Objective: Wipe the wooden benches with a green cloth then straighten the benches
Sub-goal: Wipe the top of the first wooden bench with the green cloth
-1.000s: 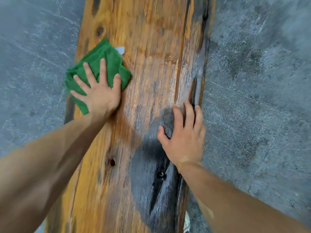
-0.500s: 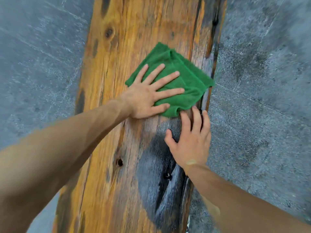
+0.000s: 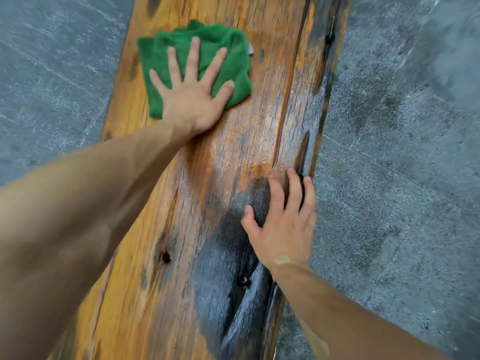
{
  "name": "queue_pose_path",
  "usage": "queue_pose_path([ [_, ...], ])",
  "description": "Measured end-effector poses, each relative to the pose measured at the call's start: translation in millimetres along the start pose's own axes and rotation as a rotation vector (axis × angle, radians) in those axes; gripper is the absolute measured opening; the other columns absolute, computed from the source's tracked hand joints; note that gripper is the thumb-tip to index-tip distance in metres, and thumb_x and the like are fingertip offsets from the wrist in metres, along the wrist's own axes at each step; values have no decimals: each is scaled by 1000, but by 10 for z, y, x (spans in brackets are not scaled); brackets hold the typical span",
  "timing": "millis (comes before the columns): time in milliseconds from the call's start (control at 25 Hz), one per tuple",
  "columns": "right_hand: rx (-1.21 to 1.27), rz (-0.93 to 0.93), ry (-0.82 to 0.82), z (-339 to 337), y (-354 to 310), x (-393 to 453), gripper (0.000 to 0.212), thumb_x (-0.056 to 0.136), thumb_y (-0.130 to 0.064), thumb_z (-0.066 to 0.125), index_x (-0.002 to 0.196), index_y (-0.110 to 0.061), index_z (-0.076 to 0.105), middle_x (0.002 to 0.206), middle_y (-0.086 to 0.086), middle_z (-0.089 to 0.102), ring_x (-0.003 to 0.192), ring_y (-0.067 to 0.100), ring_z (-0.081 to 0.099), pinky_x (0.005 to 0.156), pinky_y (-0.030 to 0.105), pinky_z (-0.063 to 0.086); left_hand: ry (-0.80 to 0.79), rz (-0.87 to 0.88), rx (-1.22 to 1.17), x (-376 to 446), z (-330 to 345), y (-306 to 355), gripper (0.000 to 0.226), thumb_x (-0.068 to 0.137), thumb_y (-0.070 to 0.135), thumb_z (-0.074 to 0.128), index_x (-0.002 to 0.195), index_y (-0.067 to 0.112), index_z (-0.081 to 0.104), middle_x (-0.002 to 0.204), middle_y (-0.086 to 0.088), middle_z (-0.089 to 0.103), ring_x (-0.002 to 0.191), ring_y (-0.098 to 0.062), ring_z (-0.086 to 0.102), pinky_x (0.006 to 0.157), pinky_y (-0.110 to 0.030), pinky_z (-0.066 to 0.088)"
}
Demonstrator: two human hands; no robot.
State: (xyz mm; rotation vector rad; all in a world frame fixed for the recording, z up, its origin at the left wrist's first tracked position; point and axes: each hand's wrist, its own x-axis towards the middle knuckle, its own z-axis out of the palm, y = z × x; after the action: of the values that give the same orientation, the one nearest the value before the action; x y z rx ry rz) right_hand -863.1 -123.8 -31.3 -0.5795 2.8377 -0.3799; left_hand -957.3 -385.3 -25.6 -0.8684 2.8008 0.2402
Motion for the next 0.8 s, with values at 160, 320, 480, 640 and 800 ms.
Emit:
queue_pose_path([
  [160, 25, 3, 72, 30, 4, -26, 67, 83, -54, 50, 142, -22, 43, 155, 9, 33, 146, 37, 23, 104, 55, 36, -35, 470, 163, -271, 139, 760, 62, 95, 70, 13, 154, 57, 0, 169, 8, -11, 154, -39, -11, 113, -76, -1],
  [320, 33, -7, 114, 50, -6, -3, 63, 82, -52, 52, 136, -19, 47, 151, 11, 36, 144, 38, 26, 103, 56, 38, -32, 921, 276, -551, 152, 319, 59, 98, 62, 15, 155, 54, 3, 170, 7, 1, 155, -38, -1, 116, -71, -1],
  [480, 9, -25, 82, 45, 11, -23, 67, 86, -53, 47, 143, -19, 41, 156, 11, 33, 145, 38, 23, 105, 59, 37, 0, 348, 156, -653, 97, -747, 62, 92, 70, 16, 150, 61, -2, 169, 12, -3, 155, -35, -2, 112, -78, 6],
  [640, -30, -13, 50, 53, 6, -2, 68, 87, -55, 42, 145, -20, 37, 157, 11, 31, 145, 39, 22, 103, 61, 39, 8, -330, -97, -294, -18, -712, 61, 94, 68, 18, 153, 58, 6, 169, 11, -9, 154, -35, -10, 110, -79, -2],
  [800, -16, -10, 58, 48, -9, -25, 69, 85, -54, 43, 145, -20, 37, 157, 10, 32, 144, 38, 24, 100, 60, 42, 5, -149, -64, 146, -58, 18, 62, 97, 66, 17, 155, 54, -3, 168, 5, -16, 152, -41, -16, 109, -80, -8],
])
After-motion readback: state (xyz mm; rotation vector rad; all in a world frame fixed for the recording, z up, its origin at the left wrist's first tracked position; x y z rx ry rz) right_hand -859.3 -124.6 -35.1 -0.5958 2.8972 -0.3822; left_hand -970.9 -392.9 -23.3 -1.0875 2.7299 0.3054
